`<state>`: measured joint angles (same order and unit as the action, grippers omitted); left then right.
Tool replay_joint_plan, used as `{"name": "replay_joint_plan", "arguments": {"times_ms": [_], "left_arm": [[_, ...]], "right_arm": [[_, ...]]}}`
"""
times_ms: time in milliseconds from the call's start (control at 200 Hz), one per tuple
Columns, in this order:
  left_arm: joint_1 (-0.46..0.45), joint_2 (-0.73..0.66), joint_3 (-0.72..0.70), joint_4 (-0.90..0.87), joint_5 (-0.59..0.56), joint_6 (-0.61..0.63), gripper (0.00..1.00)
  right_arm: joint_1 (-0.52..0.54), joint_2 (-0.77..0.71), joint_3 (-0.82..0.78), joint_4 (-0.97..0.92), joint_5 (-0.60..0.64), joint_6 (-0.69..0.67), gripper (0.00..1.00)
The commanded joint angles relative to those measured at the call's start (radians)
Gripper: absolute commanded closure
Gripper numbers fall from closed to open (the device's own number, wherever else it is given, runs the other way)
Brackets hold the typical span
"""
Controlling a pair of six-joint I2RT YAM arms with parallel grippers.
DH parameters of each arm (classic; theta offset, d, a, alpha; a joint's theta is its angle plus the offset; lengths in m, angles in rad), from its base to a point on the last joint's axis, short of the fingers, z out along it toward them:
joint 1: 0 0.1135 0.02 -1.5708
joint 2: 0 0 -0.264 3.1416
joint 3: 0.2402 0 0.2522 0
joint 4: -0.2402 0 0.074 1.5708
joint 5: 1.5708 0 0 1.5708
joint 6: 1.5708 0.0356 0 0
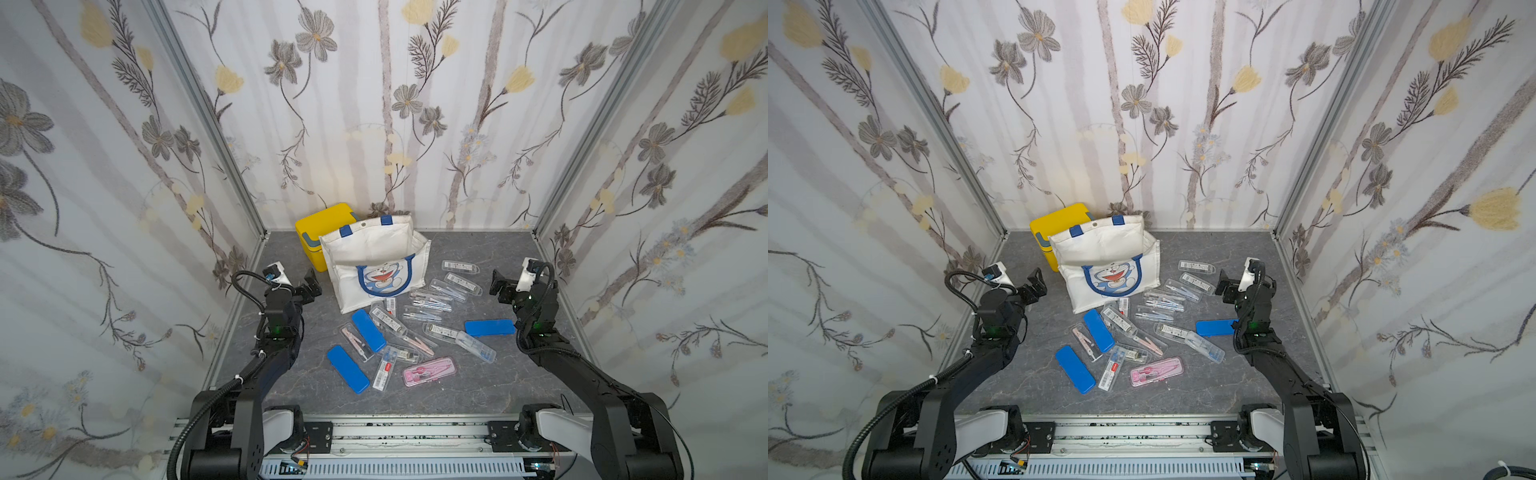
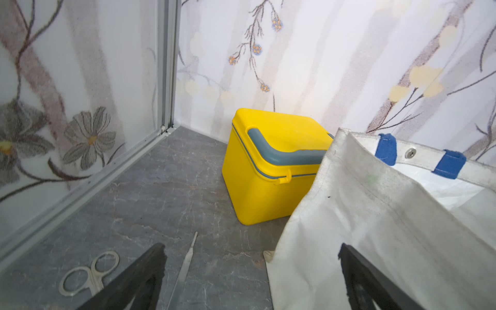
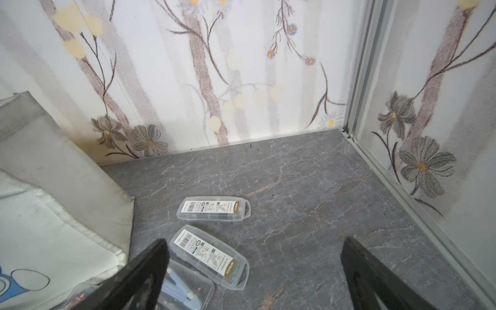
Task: Put the compass set into the canvas bag
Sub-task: Pick up the compass set at the center of the board.
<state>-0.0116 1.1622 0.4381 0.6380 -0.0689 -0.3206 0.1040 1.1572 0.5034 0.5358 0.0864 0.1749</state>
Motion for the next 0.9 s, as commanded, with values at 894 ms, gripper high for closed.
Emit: {"name": "replay_joint_plan", "arguments": {"times_ms": [894], "left_arm": [[-0.558, -0.044, 0.187, -1.204, -0.2, -0.909, 0.0]], "right_arm": [[0.403, 0.295, 0.273, -0.13, 0.018, 0.014, 0.01]]}}
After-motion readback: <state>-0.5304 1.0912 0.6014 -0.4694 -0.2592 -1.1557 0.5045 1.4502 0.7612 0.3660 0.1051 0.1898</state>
